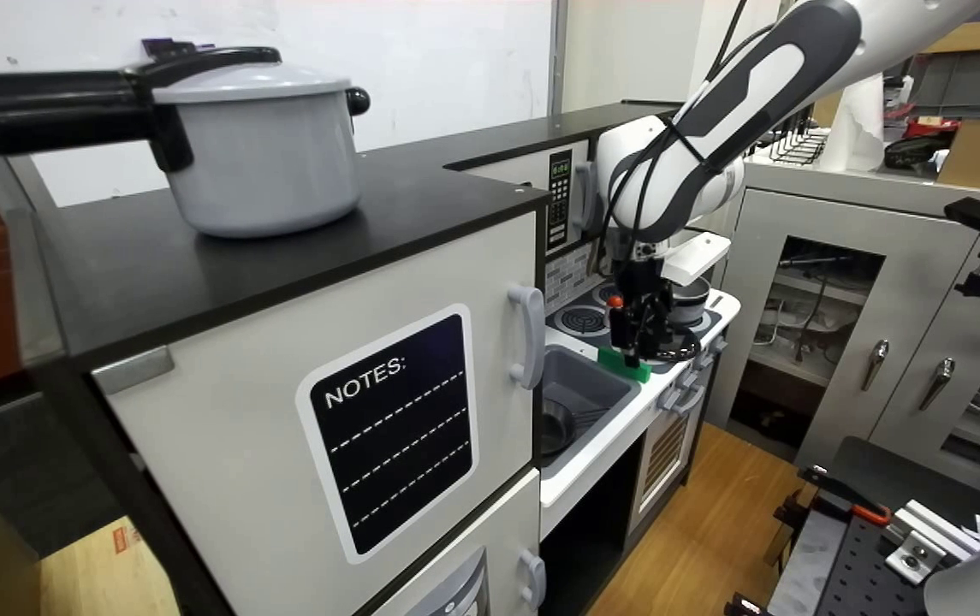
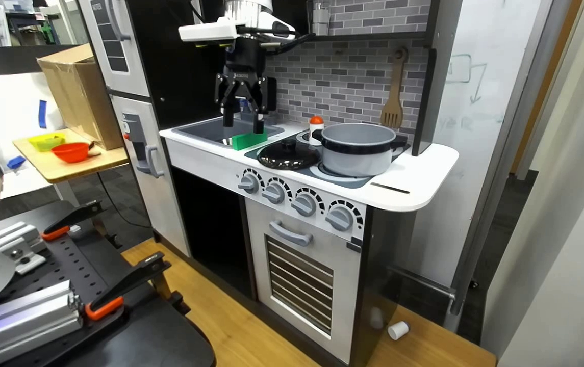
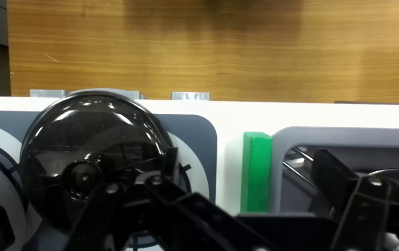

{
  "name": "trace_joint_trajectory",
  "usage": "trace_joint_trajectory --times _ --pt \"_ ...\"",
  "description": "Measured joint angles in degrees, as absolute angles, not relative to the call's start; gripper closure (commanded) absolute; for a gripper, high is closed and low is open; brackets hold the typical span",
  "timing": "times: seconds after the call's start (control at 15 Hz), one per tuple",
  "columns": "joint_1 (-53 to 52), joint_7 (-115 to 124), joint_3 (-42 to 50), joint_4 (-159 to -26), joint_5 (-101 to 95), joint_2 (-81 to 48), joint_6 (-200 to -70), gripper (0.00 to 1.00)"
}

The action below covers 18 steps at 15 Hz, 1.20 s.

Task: Pick up and put down the green block then put the salt cellar inside the pot and the green block in the sink

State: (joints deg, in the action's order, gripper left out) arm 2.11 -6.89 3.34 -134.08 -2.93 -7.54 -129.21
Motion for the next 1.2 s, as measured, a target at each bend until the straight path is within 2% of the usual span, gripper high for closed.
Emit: trace_joint_trajectory --times 0.07,0.2,0.33,0.73,1.2 --pt "2.1 -6.9 3.3 -134.1 -2.9 -6.9 -129.2 0.14" --pt "1.9 -6.9 3.2 -133.9 -2.9 -5.4 -129.3 0.04" --pt "1.8 -6.9 3.1 -134.0 -2.9 -4.2 -129.3 0.00" --pt "1.8 -7.4 3.1 -134.7 -2.7 -4.2 -129.3 0.00" --pt "1.9 -11.5 3.1 -134.7 2.5 -10.4 -131.9 0.00"
